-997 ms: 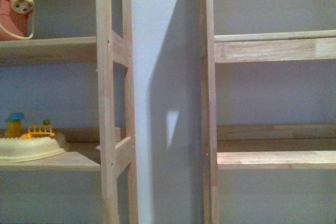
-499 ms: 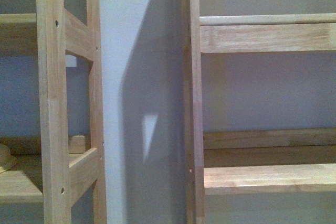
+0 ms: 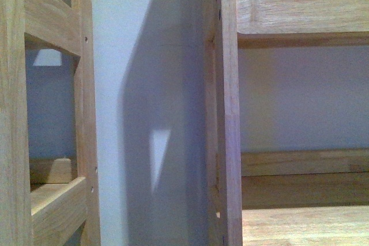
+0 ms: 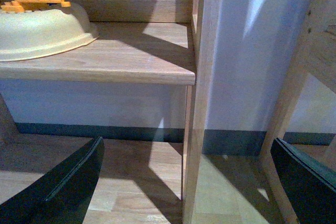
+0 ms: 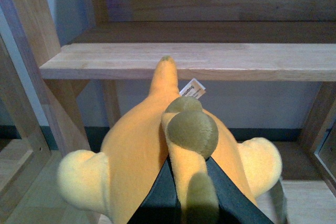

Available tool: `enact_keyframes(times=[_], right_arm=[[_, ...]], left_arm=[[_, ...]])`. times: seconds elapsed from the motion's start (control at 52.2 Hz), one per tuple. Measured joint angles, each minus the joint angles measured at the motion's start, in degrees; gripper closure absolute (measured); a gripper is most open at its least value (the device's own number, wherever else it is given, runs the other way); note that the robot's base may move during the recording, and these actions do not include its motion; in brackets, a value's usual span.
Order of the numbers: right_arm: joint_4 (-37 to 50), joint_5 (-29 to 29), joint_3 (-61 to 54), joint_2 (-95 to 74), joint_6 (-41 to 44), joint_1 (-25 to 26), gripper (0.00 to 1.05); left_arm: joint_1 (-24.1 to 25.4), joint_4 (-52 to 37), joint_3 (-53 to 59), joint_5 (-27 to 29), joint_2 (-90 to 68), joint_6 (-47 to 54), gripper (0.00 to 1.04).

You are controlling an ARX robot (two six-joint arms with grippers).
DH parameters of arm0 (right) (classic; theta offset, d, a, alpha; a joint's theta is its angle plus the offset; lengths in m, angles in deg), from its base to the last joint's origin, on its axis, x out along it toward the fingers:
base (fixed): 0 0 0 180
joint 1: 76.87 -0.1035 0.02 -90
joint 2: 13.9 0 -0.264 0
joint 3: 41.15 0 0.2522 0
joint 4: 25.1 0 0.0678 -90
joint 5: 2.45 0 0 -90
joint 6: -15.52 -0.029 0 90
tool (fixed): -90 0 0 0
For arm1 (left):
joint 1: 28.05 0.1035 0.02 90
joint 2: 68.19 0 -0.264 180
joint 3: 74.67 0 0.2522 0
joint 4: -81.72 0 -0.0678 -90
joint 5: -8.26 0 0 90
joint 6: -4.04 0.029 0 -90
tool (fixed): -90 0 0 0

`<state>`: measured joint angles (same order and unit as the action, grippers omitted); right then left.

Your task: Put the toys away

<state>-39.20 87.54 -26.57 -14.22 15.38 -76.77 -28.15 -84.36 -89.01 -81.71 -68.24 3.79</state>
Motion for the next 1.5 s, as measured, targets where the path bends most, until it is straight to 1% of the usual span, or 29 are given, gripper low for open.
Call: enact_keyframes(times=[0.019, 0.058, 0.077, 0.115, 0.153, 0.249, 0.326, 0.403, 0.479, 0.614, 0.805, 0.997, 1.055, 1.093, 1.131, 1.189, 1.304, 1.4, 1.419, 1.457, 1.476, 1.496], right_arm=[[0.0, 0.0, 0.0, 0.0, 0.0, 0.0, 0.99], [1.7, -6.1, 0.0, -0.2, -2.0, -2.0, 0.99], [3.1, -10.6, 0.0, -0.6, -3.1, -3.7, 0.99], [4.1, -14.7, 0.0, -1.1, -4.2, -5.0, 0.99], [4.6, -17.6, 0.2, -2.1, -4.6, -5.7, 0.99], [5.1, -21.1, 2.2, -5.0, -4.5, -6.6, 0.99], [6.7, -24.8, 5.9, -8.4, -2.6, -8.3, 0.99], [9.0, -29.7, 12.7, -12.9, 1.4, -11.0, 0.99], [10.4, -32.4, 19.9, -17.1, 4.7, -13.7, 0.99], [16.0, -35.8, 31.2, -24.7, 11.5, -18.8, 0.99], [23.7, -38.6, 39.9, -30.5, 21.5, -24.4, 0.99], [25.7, -39.4, 46.2, -34.7, 29.2, -27.1, 0.99], [25.9, -38.0, 49.5, -36.9, 31.7, -26.9, 0.99], [25.4, -36.7, 51.7, -38.0, 32.3, -26.3, 0.99], [23.7, -34.6, 54.8, -39.3, 32.6, -24.6, 0.99], [20.4, -31.1, 59.3, -40.9, 32.1, -21.2, 0.99], [14.0, -23.6, 67.6, -44.0, 28.3, -12.7, 0.99], [8.0, -12.9, 75.2, -47.0, 20.8, 0.5, 0.99], [6.8, -9.0, 76.8, -47.6, 17.7, 4.4, 0.99], [5.7, -4.2, 78.5, -48.5, 13.6, 10.3, 0.99], [5.3, -0.6, 79.5, -49.1, 10.4, 14.5, 0.99], [5.0, 1.9, 80.3, -49.6, 8.2, 17.5, 0.99]], left_arm=[[0.0, 0.0, 0.0, 0.0, 0.0, 0.0, 0.06], [0.0, 0.0, 0.0, 0.0, 0.0, 0.0, 0.06], [0.0, 0.0, 0.0, 0.0, 0.0, 0.0, 0.06], [0.0, 0.0, 0.0, 0.0, 0.0, 0.0, 0.06], [0.0, 0.0, 0.0, 0.0, 0.0, 0.0, 0.06], [0.0, 0.0, 0.0, 0.0, 0.0, 0.0, 0.06], [0.0, 0.0, 0.0, 0.0, 0.0, 0.0, 0.06], [0.0, 0.0, 0.0, 0.0, 0.0, 0.0, 0.06], [0.0, 0.0, 0.0, 0.0, 0.0, 0.0, 0.06], [0.0, 0.0, 0.0, 0.0, 0.0, 0.0, 0.06], [0.0, 0.0, 0.0, 0.0, 0.0, 0.0, 0.06], [0.0, 0.0, 0.0, 0.0, 0.0, 0.0, 0.06], [0.0, 0.0, 0.0, 0.0, 0.0, 0.0, 0.06], [0.0, 0.0, 0.0, 0.0, 0.0, 0.0, 0.06], [0.0, 0.0, 0.0, 0.0, 0.0, 0.0, 0.06], [0.0, 0.0, 0.0, 0.0, 0.0, 0.0, 0.06], [0.0, 0.0, 0.0, 0.0, 0.0, 0.0, 0.06], [0.0, 0.0, 0.0, 0.0, 0.0, 0.0, 0.06], [0.0, 0.0, 0.0, 0.0, 0.0, 0.0, 0.06], [0.0, 0.0, 0.0, 0.0, 0.0, 0.0, 0.06], [0.0, 0.0, 0.0, 0.0, 0.0, 0.0, 0.06], [0.0, 0.0, 0.0, 0.0, 0.0, 0.0, 0.06]])
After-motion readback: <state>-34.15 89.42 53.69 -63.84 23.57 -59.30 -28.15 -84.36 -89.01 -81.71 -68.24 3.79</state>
